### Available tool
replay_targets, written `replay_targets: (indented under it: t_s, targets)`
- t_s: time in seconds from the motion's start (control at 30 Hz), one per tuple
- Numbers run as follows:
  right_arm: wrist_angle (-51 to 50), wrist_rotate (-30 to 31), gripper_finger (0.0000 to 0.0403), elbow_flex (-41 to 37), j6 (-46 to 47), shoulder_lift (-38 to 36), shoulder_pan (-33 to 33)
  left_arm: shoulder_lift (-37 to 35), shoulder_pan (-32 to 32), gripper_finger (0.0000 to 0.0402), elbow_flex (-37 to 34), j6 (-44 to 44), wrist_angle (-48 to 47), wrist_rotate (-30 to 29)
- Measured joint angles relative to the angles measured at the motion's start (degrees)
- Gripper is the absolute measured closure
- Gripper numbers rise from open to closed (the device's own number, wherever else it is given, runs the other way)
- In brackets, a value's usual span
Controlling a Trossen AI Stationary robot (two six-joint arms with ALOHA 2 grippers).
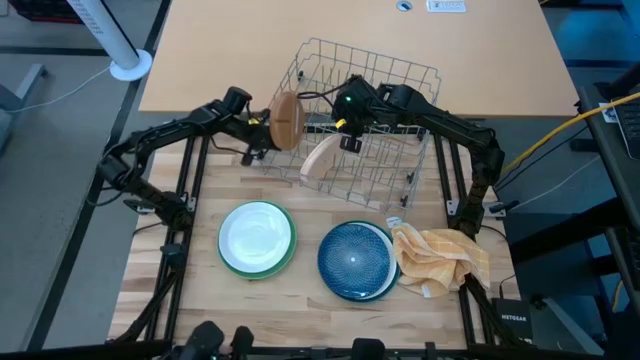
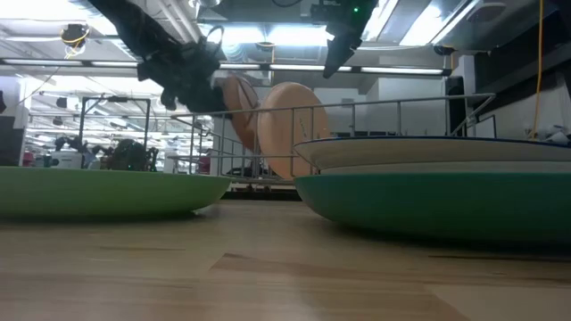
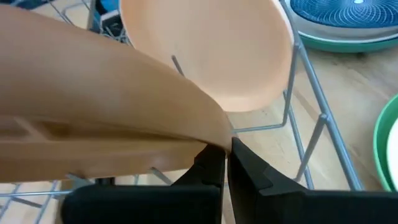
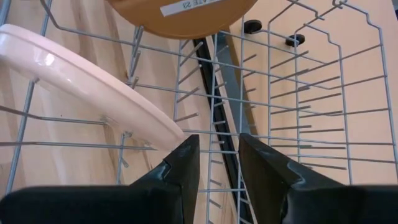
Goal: Sort dishes
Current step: Adjust the plates in the dish rack
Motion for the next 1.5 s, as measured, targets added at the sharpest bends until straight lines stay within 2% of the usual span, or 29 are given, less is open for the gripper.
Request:
replay_targets:
  t_s: [0.33, 0.53, 0.7, 0.83, 0.93, 1.13, 1.27, 1.5]
  targets:
    - [1.49, 0.0, 0.0286, 0.0, 0.0, 0.0, -0.02, 3.16, -1.73, 0.04, 0.0, -0.56, -2.9, -1.89]
    - [1.41, -0.02, 0.0286, 0.0, 0.0, 0.0, -0.02, 3.64, -4.14, 0.0387, 0.02, -8.85, -3.04, -6.75]
    - [1.38, -0.02, 0.0286, 0.0, 0.0, 0.0, -0.02, 3.64, -6.31, 0.0372, 0.02, -18.69, -3.37, -7.4]
    - [1.31, -0.02, 0.0286, 0.0, 0.0, 0.0, -0.02, 3.64, -7.6, 0.0347, 0.02, -22.72, -3.39, -7.96]
    - [1.02, -0.02, 0.0286, 0.0, 0.0, 0.0, -0.02, 3.64, -8.36, 0.0321, 0.02, -25.35, -3.62, -10.66]
    - [0.88, -0.02, 0.0286, 0.0, 0.0, 0.0, -0.02, 3.59, -8.66, 0.0286, 0.02, -23.96, -5.95, -17.28]
    - [0.84, -0.02, 0.0286, -0.02, 0.0, 0.0, -0.02, 3.23, -8.47, 0.0287, 0.04, -24.08, -7.47, -21.6]
    - [0.79, 0.0, 0.0286, -0.02, -0.02, 0.0, -0.02, -1.18, -8.46, 0.0302, -0.02, -24.74, -9.81, -23.65]
